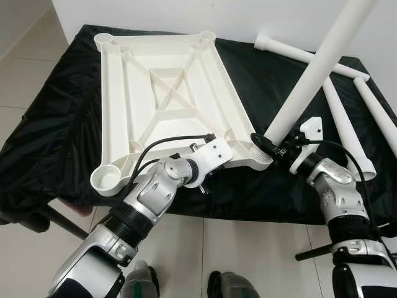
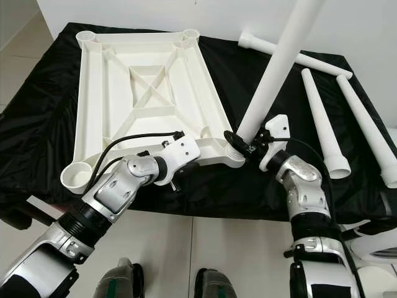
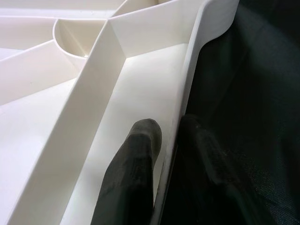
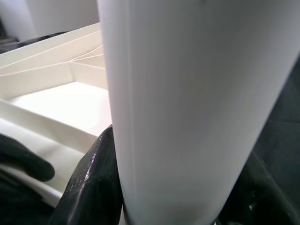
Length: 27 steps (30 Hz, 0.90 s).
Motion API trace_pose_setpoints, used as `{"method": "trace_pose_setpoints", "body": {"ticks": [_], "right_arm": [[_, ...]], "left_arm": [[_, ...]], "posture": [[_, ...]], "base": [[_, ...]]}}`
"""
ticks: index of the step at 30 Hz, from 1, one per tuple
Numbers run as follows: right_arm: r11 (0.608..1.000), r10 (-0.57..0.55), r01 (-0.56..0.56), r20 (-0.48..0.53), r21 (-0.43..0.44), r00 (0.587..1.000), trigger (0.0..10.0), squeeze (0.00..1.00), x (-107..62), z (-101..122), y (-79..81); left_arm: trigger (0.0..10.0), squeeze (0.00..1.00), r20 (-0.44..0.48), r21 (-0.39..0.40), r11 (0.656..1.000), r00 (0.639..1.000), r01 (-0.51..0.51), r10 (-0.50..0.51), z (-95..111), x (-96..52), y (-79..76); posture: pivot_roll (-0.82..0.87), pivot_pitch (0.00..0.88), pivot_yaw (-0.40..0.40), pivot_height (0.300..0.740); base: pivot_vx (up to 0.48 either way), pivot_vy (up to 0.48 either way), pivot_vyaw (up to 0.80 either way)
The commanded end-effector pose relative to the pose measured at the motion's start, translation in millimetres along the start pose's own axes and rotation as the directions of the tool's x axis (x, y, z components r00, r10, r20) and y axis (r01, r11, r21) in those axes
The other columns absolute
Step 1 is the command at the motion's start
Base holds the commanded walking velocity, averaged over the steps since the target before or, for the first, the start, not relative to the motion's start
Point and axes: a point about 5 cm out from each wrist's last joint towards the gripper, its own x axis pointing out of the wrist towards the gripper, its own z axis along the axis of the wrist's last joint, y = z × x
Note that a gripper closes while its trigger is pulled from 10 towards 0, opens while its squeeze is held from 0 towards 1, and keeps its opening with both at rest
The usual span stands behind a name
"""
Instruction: Building children table
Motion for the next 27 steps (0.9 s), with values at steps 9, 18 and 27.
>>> {"method": "trace_pose_setpoints", "body": {"ticks": [9, 18, 27], "right_arm": [[0.970, -0.235, 0.234, 0.013, 0.063, 0.972, 10.0, 0.00, 0.8, -6, -0.9], [0.956, -0.289, 0.284, 0.059, 0.075, 0.956, 10.0, 0.00, 16.5, 1, 24.4], [0.933, -0.348, 0.334, 0.098, 0.132, 0.932, 10.0, 0.00, 30.6, 8, 53.2]], "left_arm": [[10.0, 0.00, 0.014, 0.011, 0.997, 0.997, 0.073, -0.073, 3, 4.0, -12.6], [10.0, 0.00, 0.013, 0.003, 0.997, 0.997, 0.071, -0.071, 2, 3.3, -13.3], [10.0, 0.00, 0.014, 0.001, 0.998, 0.998, 0.067, -0.067, 2, 3.2, -13.5]], "posture": [[-0.03, 0.104, -0.045, 0.740], [-0.02, 0.107, -0.050, 0.740], [-0.02, 0.106, -0.054, 0.740]], "base": [[0.000, 0.000, 0.00], [0.000, 0.000, 0.00], [0.000, 0.000, 0.00]]}}
